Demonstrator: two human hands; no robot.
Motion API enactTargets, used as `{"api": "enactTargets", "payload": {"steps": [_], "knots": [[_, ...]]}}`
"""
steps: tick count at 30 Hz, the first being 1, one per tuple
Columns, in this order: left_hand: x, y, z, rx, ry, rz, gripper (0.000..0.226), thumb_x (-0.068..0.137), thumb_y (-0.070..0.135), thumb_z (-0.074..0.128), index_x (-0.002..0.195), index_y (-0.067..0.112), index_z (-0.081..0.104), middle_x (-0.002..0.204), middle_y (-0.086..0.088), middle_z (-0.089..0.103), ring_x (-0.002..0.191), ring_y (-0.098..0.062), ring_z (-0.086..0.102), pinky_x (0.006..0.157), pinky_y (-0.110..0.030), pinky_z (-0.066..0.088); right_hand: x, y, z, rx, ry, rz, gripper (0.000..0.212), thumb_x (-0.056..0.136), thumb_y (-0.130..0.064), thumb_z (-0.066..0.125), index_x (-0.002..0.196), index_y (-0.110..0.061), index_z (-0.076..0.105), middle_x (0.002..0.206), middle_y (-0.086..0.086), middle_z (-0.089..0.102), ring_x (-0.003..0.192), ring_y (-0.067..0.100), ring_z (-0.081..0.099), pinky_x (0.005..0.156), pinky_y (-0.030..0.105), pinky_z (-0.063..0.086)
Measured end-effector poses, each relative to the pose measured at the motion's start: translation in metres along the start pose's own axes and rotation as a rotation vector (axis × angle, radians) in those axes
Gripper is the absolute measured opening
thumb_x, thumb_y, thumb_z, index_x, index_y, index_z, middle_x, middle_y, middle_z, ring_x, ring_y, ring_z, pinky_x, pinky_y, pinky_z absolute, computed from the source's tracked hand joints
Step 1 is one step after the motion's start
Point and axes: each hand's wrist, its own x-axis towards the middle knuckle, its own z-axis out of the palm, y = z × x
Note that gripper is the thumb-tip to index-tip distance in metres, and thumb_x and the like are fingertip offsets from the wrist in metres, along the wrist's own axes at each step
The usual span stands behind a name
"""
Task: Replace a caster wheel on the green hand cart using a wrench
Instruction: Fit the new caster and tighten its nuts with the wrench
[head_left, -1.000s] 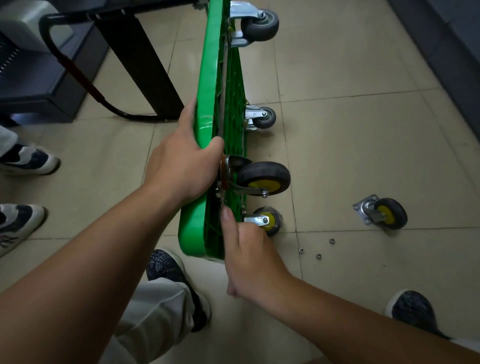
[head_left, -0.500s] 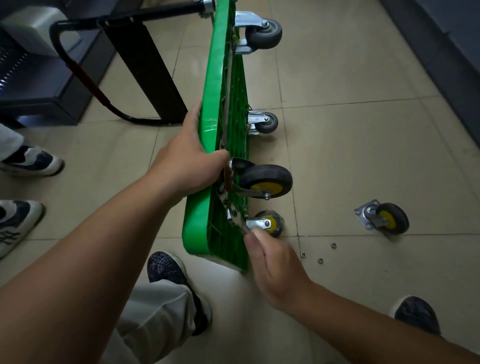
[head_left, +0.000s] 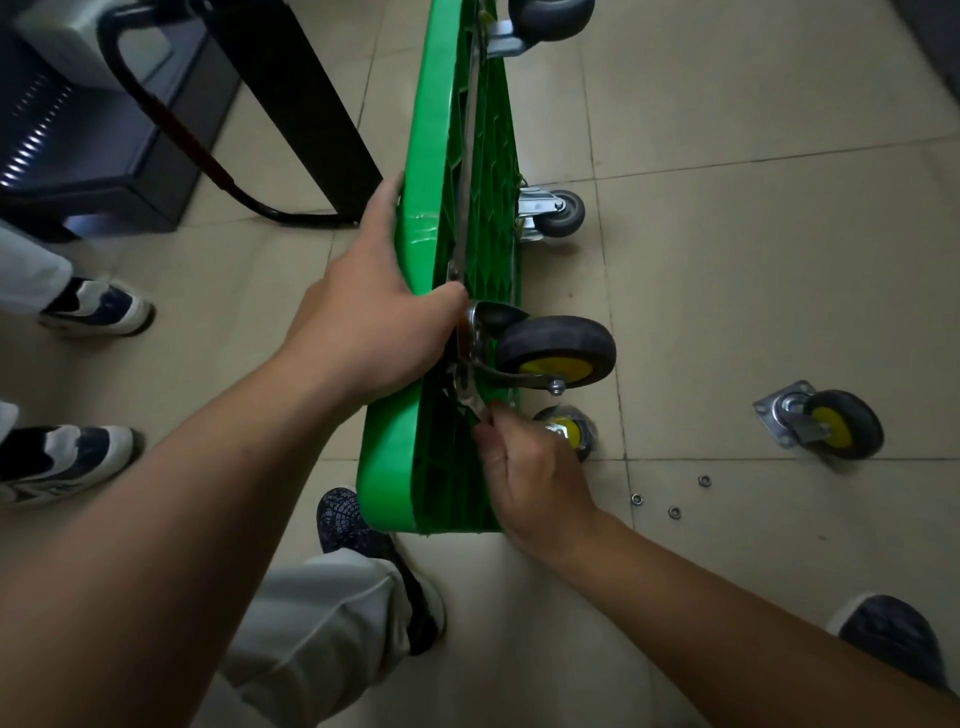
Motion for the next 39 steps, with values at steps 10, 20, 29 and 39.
{"api": "enactTargets", "payload": {"steps": [10,20,29,39], "knots": [[-0.002,0.001,-0.001,0.083,0.041,0.024,0.087,0.088,0.029,0.064,0.152,0.054,0.011,0.114,0.001,0.062,0.088,-0.027,0.068,0.085,-0.050,0.058,-0.007,-0.074,-0.051,0.203,-0.405,0.407,0.066,0.101,-0.062,0.027,0.060,-0.014,0.046,0.048,0.004,0.051,0.043,0.025,0.056,0.048,0.040,0.051],[-0.005,0.000,-0.005,-0.064,0.001,0.024,0.088,0.090,0.017,0.066,0.154,0.052,0.018,0.096,0.029,0.052,0.086,-0.016,0.070,0.085,-0.048,0.060,-0.027,-0.100,-0.073,0.440,-0.348,0.498,0.064,0.100,-0.065,0.028,0.061,-0.015,0.039,0.048,-0.001,0.038,0.044,0.018,0.043,0.043,0.028,0.036],[0.000,-0.003,-0.002,-0.012,-0.006,0.014,0.092,0.074,0.036,0.063,0.147,0.060,0.013,0.107,0.016,0.062,0.084,-0.023,0.072,0.080,-0.050,0.060,-0.004,-0.013,-0.019,0.188,-0.152,0.201,0.051,0.097,-0.065,0.031,0.081,-0.020,0.050,0.063,-0.011,0.045,0.059,0.005,0.046,0.053,0.017,0.031],[0.001,-0.002,-0.001,0.079,0.037,0.024,0.087,0.085,0.031,0.064,0.151,0.055,0.013,0.101,0.016,0.060,0.081,-0.023,0.070,0.079,-0.048,0.060,0.006,-0.025,-0.022,0.042,-0.305,0.189,0.070,0.092,-0.074,0.018,0.091,-0.018,0.059,0.083,0.001,0.065,0.078,0.024,0.063,0.066,0.044,0.051]]}}
